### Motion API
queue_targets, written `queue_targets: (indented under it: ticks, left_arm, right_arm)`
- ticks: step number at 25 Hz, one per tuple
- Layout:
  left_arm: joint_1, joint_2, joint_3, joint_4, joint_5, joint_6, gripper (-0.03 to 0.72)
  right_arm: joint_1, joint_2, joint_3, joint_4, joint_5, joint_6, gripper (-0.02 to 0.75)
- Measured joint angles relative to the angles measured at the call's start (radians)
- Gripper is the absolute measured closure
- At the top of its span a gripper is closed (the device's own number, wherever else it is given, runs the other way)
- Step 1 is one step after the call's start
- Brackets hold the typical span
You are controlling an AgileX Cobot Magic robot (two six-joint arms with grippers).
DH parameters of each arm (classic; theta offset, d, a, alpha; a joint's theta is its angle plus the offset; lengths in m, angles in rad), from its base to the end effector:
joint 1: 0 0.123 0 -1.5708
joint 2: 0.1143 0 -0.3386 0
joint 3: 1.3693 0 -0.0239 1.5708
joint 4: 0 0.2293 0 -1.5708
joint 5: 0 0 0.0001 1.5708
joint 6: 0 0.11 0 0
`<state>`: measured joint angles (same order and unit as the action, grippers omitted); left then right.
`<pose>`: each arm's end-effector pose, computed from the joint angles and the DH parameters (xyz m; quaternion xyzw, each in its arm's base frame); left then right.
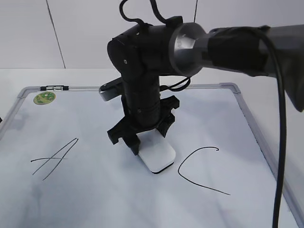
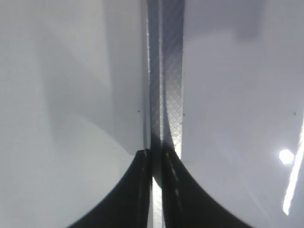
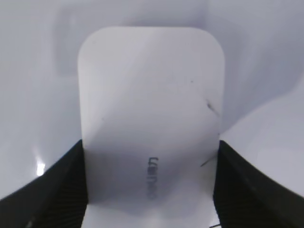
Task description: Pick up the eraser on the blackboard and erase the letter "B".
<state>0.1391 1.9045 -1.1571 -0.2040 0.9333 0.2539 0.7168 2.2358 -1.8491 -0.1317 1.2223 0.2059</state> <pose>0.3402 0.0295 0.1979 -0.0044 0.9966 -0.0818 0.0048 0.3630 0.2983 0.2100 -0.2723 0.9599 -0.0450 0.0497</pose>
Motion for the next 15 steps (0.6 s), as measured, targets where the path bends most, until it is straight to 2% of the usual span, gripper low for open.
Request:
queue_targets:
  ticks: [9, 15]
  left_arm:
    - [0.0, 0.0, 0.0, 0.0, 0.0, 0.0, 0.654]
    - [0.0, 0.0, 0.0, 0.0, 0.0, 0.0, 0.654]
  right_arm:
    - [0.123, 0.0, 0.0, 0.067, 0.0, -0.021, 0.23]
    - [0.125, 0.0, 0.0, 0.069, 0.0, -0.016, 0.23]
